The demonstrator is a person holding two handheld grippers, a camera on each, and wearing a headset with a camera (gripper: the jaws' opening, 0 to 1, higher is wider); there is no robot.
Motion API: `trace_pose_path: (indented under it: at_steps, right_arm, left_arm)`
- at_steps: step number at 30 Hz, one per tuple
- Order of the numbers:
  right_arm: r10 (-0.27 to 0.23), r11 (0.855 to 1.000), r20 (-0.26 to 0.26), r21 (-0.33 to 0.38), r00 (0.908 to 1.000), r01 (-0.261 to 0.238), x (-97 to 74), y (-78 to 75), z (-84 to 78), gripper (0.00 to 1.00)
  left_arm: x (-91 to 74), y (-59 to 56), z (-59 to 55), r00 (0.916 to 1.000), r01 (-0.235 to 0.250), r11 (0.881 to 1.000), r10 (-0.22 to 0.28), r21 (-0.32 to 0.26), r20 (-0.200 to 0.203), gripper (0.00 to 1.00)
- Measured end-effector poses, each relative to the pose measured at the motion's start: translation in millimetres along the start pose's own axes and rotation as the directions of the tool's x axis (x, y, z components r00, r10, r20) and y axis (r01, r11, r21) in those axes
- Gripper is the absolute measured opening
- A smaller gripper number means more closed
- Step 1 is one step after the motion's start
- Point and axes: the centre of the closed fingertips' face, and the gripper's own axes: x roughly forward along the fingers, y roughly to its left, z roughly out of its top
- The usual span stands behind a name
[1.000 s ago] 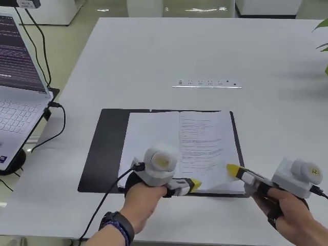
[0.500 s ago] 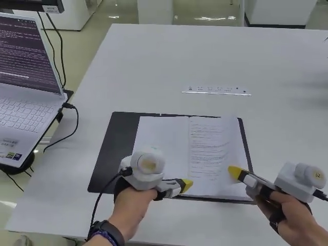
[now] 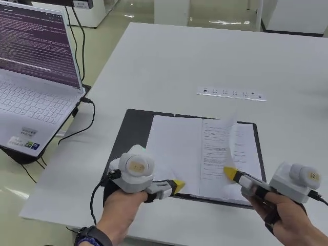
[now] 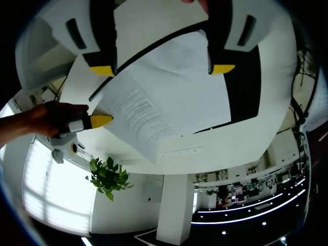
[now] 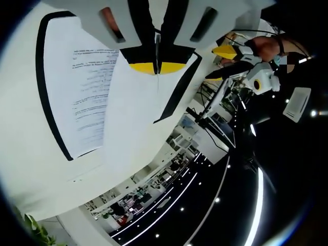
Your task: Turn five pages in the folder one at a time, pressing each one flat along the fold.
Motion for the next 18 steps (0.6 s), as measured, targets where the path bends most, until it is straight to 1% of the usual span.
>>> trace_pose_path:
  at_steps: [5, 18]
  right_arm:
    - [0.017, 1.0, -0.024, -0.016, 0.9996, -0.018, 12.4, 10.4, -3.7, 0.0]
    - [0.064, 0.997, -0.072, -0.044, 0.9954, -0.067, 44.1, 35.9, -7.6, 0.0]
  left_arm:
    - [-11.7, 11.2, -3.7, 0.9998, -0.018, 1.0, 0.019, -0.011, 0.008, 0.72]
    - [-32.3, 35.9, -3.6, 0.9981, -0.053, 0.998, 0.054, -0.018, 0.031, 0.72]
